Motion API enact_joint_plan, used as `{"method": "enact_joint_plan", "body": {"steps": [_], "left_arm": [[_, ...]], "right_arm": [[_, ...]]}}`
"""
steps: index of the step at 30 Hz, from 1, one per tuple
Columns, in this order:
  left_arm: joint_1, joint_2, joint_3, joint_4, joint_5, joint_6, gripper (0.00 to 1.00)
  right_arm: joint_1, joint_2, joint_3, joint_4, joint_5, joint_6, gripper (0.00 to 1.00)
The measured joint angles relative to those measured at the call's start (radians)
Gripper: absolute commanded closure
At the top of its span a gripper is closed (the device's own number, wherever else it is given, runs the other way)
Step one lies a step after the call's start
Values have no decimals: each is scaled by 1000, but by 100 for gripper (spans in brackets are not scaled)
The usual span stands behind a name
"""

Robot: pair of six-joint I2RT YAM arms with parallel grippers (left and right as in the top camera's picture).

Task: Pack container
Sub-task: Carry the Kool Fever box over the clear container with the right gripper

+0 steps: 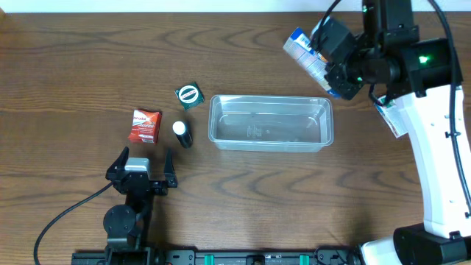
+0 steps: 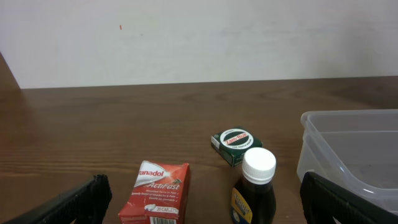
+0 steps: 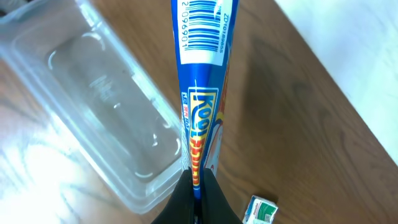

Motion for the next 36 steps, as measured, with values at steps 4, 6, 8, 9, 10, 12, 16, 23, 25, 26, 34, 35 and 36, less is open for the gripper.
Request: {"method": "enact_joint_plan", "body": {"steps": [4, 6, 8, 9, 10, 12, 16, 23, 25, 26, 34, 35, 36], "left_arm": [[0, 0, 0, 0, 0, 0, 2], [0, 0, 0, 0, 0, 0, 2], [0, 0, 0, 0, 0, 0, 2], [0, 0, 0, 0, 0, 0, 2], [0, 0, 0, 0, 0, 0, 2], [0, 0, 0, 0, 0, 0, 2], [0, 0, 0, 0, 0, 0, 2], [0, 0, 0, 0, 0, 0, 2], [0, 0, 0, 0, 0, 0, 2], [0, 0, 0, 0, 0, 0, 2], [0, 0, 0, 0, 0, 0, 2], [0, 0, 0, 0, 0, 0, 2], [0, 0, 0, 0, 0, 0, 2]], "right_arm": [[24, 0, 0, -23, -2, -36, 99], [32, 0, 0, -35, -8, -69, 99], [38, 0, 0, -39, -9, -97, 99], [39, 0, -1, -39, -10, -111, 99], [40, 0, -2, -39, -10, -125, 99], [40, 0, -9, -38, -13, -149, 99], [40, 0, -55, -38, -44, -219, 99], [42, 0, -204, -3, -99, -380, 99], [42, 1, -245, 34, -103, -415, 99], [42, 1, -262, 53, -103, -431, 99], [42, 1, -383, 179, -106, -551, 99], [42, 1, -393, 189, -106, -560, 99], [42, 1, -406, 203, -106, -567, 99]]}}
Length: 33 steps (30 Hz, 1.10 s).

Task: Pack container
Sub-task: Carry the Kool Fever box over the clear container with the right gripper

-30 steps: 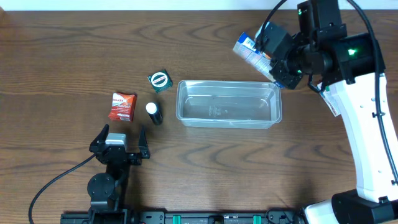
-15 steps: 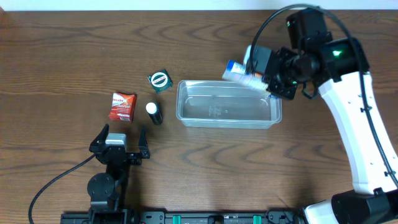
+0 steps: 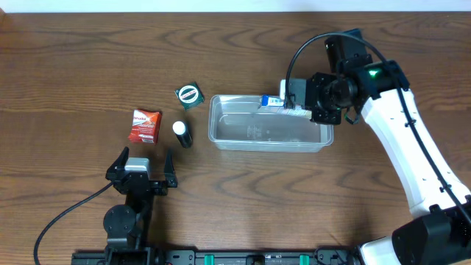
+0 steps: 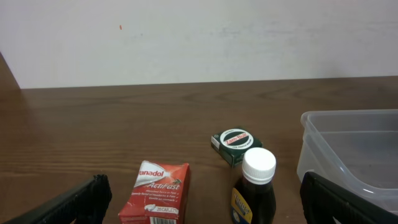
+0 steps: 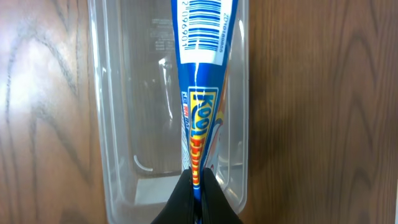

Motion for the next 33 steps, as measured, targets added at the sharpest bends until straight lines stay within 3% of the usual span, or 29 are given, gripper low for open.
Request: {"method": "enact_joint_plan", "body": {"steps": [33], "left_arm": [[0, 0, 0, 0, 0, 0, 2]], "right_arm": [[0, 0, -299, 309, -29, -134, 99]]}}
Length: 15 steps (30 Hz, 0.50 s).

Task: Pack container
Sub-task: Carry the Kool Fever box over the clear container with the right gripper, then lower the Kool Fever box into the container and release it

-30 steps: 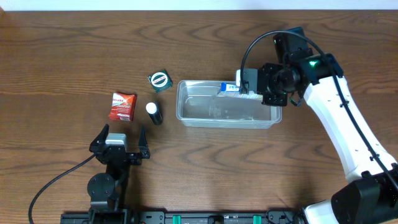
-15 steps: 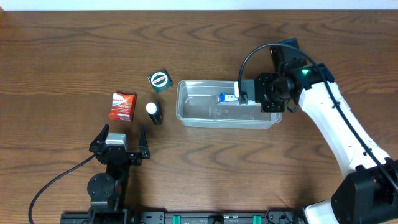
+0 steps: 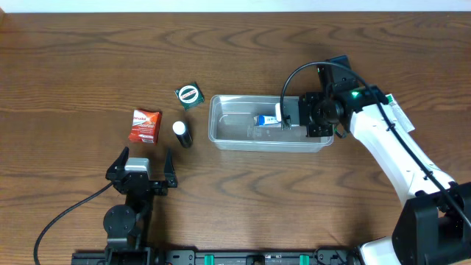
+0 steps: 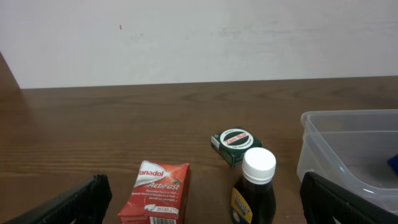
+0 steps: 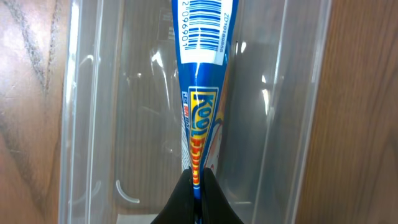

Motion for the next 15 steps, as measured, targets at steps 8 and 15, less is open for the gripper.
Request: {"method": "enact_joint_plan", "body": {"steps": [8, 15], "left_arm": [[0, 0, 0, 0, 0, 0, 2], [0, 0, 0, 0, 0, 0, 2]], "right_arm": [[0, 0, -31, 31, -3, 0, 99], [0, 0, -31, 31, -3, 0, 99]]}}
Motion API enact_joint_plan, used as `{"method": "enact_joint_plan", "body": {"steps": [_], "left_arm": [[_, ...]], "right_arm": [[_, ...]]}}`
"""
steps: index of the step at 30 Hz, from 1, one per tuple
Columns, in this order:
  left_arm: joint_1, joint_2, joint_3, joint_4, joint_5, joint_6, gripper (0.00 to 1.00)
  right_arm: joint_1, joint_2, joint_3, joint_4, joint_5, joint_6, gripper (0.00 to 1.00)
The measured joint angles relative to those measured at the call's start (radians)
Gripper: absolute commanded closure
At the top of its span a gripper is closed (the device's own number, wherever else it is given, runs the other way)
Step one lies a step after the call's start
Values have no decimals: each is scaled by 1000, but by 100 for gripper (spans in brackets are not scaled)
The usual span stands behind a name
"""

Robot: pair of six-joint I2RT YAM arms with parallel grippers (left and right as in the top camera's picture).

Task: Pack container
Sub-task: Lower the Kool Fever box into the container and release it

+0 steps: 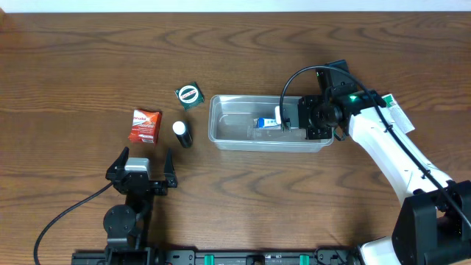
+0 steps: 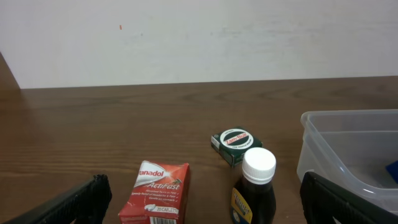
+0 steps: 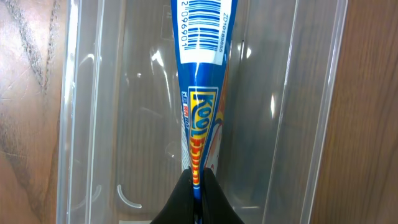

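Note:
The clear plastic container lies mid-table. My right gripper reaches into its right half, shut on a flat blue packet with a barcode and yellow lettering; the packet lies low inside the tub. In the right wrist view the gripper pinches the packet's edge. Left of the container sit a red Panadol box, a dark bottle with a white cap and a green box. My left gripper rests open near the front edge, behind those items.
The left wrist view shows the red box, the bottle and the green box ahead, with the container's rim at the right. A white wall lies beyond the table's far edge.
The right gripper and the blue packet have barely shifted inside the container, sitting slightly lower. The left arm and the loose items are unchanged.
The right gripper first held the blue packet high above the table to the right of the container. Then it was over the container's right end. Then it was down inside the tub, where it remains, still shut on the packet. The left arm stayed put.

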Motion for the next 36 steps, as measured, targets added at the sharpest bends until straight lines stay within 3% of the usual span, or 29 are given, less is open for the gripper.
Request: {"method": "enact_joint_plan", "body": {"steps": [21, 36], "left_arm": [[0, 0, 0, 0, 0, 0, 2], [0, 0, 0, 0, 0, 0, 2]], "right_arm": [[0, 0, 0, 6, 2, 0, 99], [92, 0, 0, 10, 151, 3, 99]]}}
